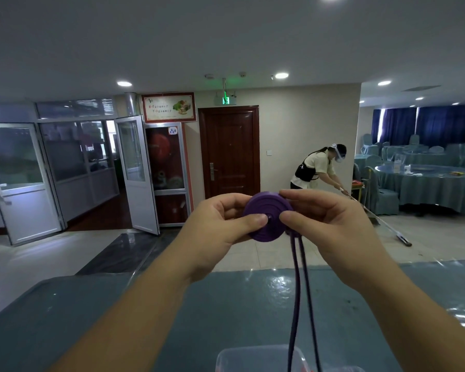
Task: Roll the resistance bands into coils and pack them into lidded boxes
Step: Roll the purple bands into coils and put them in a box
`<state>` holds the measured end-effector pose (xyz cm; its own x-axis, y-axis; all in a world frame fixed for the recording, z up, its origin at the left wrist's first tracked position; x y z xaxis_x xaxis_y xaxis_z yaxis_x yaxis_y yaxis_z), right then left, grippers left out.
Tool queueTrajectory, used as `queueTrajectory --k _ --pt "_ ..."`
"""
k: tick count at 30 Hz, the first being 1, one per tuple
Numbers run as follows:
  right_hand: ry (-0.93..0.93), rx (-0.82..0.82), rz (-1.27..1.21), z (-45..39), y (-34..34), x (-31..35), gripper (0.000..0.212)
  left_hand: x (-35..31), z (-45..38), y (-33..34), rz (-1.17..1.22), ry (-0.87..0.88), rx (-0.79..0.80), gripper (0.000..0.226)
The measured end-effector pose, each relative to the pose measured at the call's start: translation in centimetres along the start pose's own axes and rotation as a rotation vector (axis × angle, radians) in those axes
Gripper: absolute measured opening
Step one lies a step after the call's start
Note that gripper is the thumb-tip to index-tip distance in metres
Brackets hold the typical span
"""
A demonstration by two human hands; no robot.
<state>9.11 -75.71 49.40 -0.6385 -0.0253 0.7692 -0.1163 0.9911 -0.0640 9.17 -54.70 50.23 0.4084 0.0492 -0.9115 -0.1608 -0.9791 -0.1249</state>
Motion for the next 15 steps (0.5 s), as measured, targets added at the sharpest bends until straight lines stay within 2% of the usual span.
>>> queueTrajectory --k 2,6,10,12,15 --pt "0.013 0.045 0.006 0.08 -0.16 0.08 0.042 0.26 0.08 0.25 -0.004 -0.016 0.015 0.03" --pt "0.031 0.142 0.095 -0.1 -0.23 0.6 0.033 -0.35 -0.09 0.05 -0.196 0.004 0.086 0.03" --pt "-0.018 0.004 0.093 -0.14 0.12 0.53 0.034 -0.04 -0.34 0.2 -0.036 0.024 -0.008 0.035" --pt "-0.007 -0.01 0.073 -0.16 0.13 0.36 0.031 0.26 -0.36 0.38 0.04 0.0 -0.044 0.034" --pt "0.018 0.043 0.163 -0.11 0.0 0.26 0.03 0.13 -0.32 0.04 -0.099 -0.022 0.019 0.031"
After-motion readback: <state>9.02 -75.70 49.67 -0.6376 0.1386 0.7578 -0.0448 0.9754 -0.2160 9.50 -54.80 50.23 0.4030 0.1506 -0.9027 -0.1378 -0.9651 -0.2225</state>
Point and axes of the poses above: each hand's wrist, its own z-axis away from the middle knuckle, its own y-axis out of the palm, x = y × z, the point moved 1 cm from there along -z, towards the middle knuckle
